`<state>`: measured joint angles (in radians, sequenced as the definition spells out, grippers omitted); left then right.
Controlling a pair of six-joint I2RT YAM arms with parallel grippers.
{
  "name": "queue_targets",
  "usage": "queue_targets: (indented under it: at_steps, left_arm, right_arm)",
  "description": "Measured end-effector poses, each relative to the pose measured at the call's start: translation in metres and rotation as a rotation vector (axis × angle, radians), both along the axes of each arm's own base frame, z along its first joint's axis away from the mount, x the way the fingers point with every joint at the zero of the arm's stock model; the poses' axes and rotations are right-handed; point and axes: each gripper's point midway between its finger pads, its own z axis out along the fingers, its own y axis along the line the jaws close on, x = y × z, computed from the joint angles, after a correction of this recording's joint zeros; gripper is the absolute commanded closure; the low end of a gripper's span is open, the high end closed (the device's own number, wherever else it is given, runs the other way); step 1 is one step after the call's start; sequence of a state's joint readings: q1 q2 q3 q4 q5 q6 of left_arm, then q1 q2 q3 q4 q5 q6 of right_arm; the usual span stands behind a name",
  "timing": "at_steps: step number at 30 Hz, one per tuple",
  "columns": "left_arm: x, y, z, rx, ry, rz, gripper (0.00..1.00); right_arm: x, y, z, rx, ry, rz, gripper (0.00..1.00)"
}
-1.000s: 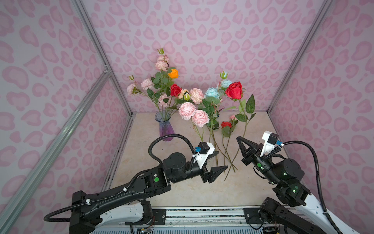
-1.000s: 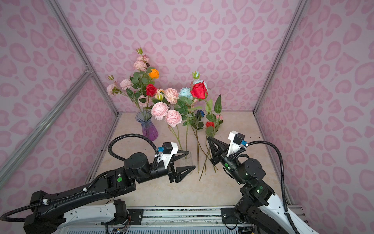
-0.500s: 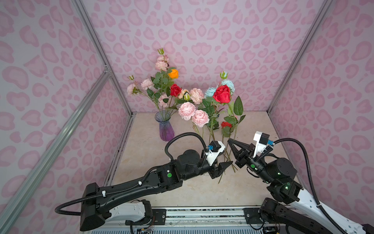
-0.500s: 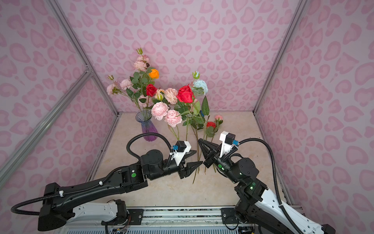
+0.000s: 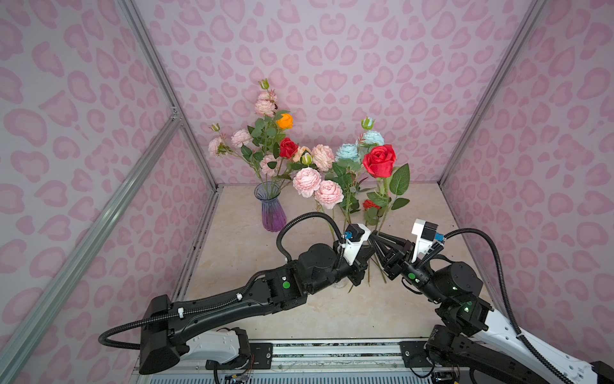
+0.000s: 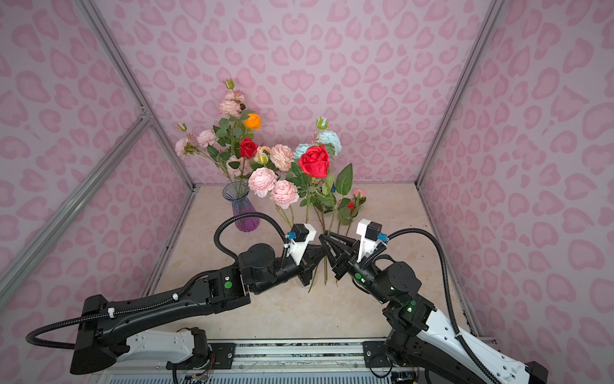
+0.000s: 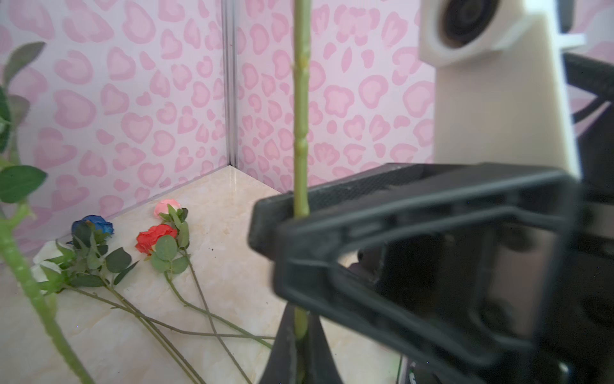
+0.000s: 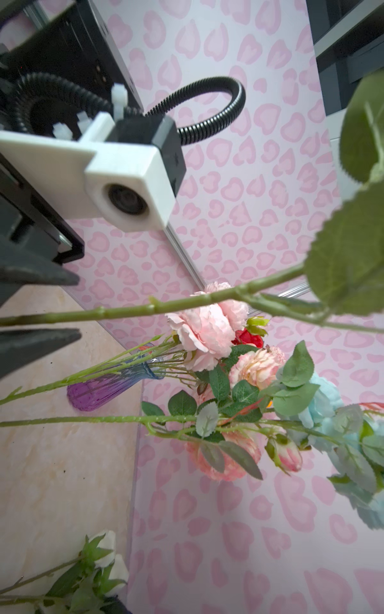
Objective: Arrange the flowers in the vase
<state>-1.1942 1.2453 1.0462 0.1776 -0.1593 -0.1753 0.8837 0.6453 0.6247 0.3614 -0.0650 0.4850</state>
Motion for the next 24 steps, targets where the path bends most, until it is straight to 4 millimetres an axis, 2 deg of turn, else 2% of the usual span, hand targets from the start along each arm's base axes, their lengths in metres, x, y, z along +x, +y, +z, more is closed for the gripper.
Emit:
queue_targets:
  at_steps: [4,9,12,14,19,24]
  left_arm:
    - [0.008,0.006,0.017,-0.008,-0.05,0.056,0.96]
    - [0.026,0.021,0.046,-0.014,-0.146,0.141,0.96]
    - [0.04,0.031,0.063,-0.009,-0.212,0.199,0.96]
    - [0.051,0.035,0.072,-0.009,-0.248,0.228,0.96]
    - [0.071,0.031,0.071,0.028,-0.288,0.253,0.96]
    - [0.073,0.02,0.047,0.06,-0.278,0.222,0.96]
  right_arm:
    - [-0.007,-0.015,0.013,0.005,-0.04,-0.033,0.54]
    - [-0.019,-0.057,0.038,0.067,-0.11,-0.152,0.55]
    - [-0.017,-0.076,0.033,0.07,-0.113,-0.231,0.54]
    - [-0.015,-0.081,0.026,0.053,-0.103,-0.264,0.54]
    - [-0.009,-0.086,0.017,0.014,-0.088,-0.314,0.54]
    - [-0.006,-0.089,0.01,-0.012,-0.082,-0.347,0.54]
